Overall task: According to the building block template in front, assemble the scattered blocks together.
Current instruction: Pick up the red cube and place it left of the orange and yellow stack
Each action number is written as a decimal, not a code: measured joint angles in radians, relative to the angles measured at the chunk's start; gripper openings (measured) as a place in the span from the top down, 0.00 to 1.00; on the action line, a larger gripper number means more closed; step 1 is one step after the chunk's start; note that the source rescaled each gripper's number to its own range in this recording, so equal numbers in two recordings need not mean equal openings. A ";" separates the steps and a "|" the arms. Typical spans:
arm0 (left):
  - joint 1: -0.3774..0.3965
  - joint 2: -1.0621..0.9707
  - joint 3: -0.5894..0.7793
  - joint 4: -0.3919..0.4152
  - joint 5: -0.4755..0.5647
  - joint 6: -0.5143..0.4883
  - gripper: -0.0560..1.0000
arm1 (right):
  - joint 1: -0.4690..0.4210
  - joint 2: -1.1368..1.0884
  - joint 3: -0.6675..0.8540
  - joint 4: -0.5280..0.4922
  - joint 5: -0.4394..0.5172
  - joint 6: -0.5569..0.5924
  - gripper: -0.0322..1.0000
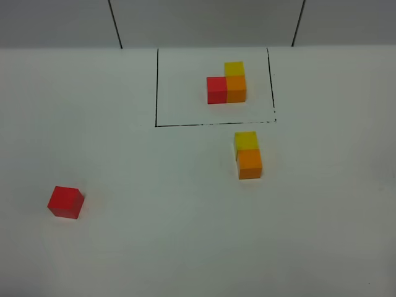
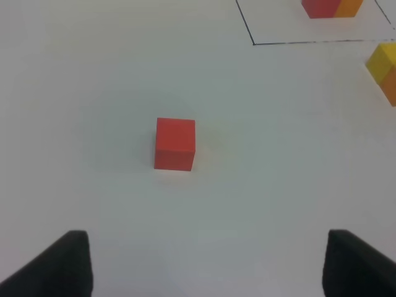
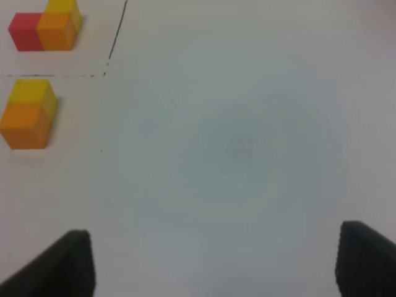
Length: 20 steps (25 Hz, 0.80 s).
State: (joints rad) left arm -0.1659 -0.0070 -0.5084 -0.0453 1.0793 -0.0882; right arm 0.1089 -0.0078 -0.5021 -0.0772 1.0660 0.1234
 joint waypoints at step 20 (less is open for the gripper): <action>0.000 0.483 -0.091 0.115 -0.002 -0.034 0.08 | 0.000 0.000 0.000 0.000 0.000 -0.001 0.36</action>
State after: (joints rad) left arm -0.1659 0.4763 -0.5997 0.0698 1.0772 -0.1217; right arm 0.1089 -0.0078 -0.5021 -0.0772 1.0660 0.1222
